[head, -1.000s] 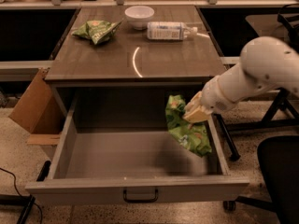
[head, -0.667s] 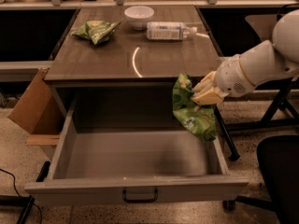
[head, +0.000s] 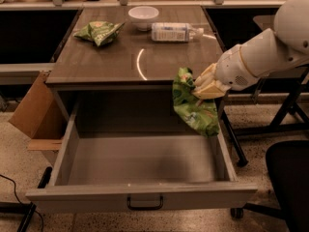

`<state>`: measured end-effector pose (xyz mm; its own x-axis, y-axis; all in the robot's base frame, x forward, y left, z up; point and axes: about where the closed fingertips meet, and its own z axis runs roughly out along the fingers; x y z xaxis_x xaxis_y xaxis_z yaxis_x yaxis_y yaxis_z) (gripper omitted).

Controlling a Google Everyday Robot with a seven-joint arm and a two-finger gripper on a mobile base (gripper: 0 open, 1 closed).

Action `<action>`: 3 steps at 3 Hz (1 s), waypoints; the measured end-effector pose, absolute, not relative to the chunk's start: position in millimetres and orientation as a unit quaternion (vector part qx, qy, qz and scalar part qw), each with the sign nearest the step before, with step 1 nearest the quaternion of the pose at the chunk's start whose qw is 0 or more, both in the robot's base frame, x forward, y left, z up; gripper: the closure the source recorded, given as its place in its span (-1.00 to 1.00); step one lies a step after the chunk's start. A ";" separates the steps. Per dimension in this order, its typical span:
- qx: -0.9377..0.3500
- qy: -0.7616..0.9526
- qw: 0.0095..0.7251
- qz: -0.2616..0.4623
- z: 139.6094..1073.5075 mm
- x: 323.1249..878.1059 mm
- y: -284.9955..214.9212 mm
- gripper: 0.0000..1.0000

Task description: Pick green rice chip bag from top drawer and place on counter

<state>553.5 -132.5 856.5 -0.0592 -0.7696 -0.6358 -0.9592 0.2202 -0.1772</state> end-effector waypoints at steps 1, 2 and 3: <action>-0.637 0.671 0.356 0.134 907.4 564.5 -110.6 1.00; -0.659 0.629 0.397 0.113 965.0 586.5 -88.8 1.00; -0.659 0.629 0.397 0.113 965.0 586.6 -88.8 1.00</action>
Offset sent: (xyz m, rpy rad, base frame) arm 0.0557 0.0657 0.1617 0.0399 -0.3332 0.1959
